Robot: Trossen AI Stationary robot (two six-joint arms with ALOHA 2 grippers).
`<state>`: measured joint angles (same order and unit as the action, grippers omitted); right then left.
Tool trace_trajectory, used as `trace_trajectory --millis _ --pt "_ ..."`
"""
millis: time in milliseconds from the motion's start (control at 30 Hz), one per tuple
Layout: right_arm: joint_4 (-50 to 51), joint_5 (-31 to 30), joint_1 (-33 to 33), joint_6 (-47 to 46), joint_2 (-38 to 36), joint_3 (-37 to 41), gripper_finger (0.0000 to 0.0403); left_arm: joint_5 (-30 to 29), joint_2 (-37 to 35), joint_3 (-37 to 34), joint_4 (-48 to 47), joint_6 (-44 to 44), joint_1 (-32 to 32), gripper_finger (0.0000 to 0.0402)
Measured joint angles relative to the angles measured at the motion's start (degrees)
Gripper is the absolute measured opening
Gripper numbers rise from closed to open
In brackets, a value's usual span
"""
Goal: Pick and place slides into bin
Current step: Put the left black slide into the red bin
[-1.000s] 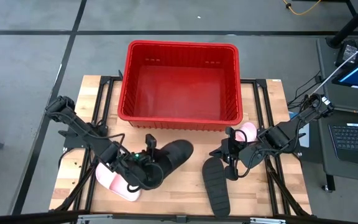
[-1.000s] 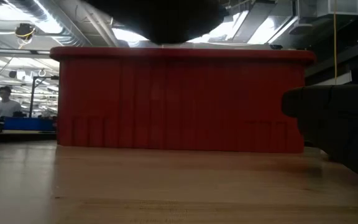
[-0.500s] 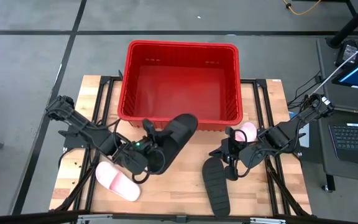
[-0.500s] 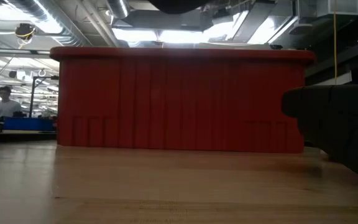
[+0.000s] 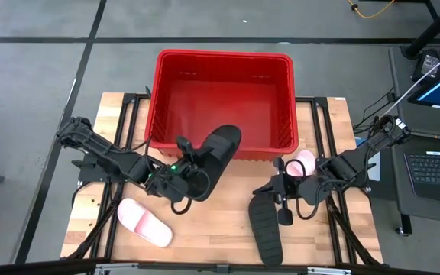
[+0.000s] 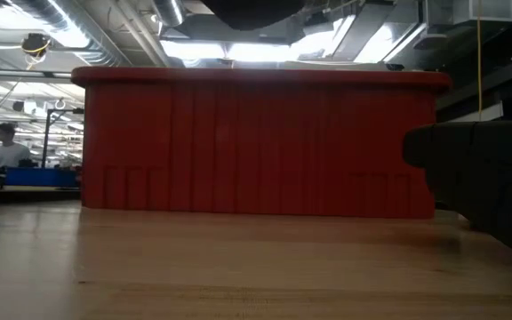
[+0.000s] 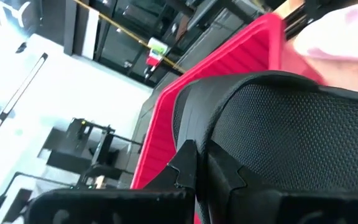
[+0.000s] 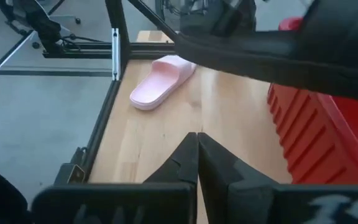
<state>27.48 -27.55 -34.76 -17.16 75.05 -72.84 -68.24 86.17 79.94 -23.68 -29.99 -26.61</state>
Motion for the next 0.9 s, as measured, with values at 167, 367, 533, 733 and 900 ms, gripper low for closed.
trace_trajectory --millis 167,367,533,733,900 --pt "-4.84 -2.22 1.47 5.78 0.02 0.0 0.0012 -2.54 0.0 0.0 0.02 -1.57 2.14 0.0005" --pt "-12.32 -4.11 4.57 17.92 0.02 -0.02 0.0012 -2.99 -0.15 0.0 0.02 -3.42 5.26 0.0005" --pt "-14.88 -4.08 8.1 23.82 -0.25 -0.02 0.0012 -2.49 -0.97 0.0 0.44 -8.2 8.95 0.0005" --pt "-16.53 -4.09 14.31 30.91 -0.98 -0.02 0.0012 0.91 -2.8 0.0 0.4 -9.91 14.81 0.0005" --pt "-17.96 -3.99 19.44 37.25 -1.01 -0.02 0.0012 5.38 -3.99 0.0 1.35 -12.57 20.15 0.0005"
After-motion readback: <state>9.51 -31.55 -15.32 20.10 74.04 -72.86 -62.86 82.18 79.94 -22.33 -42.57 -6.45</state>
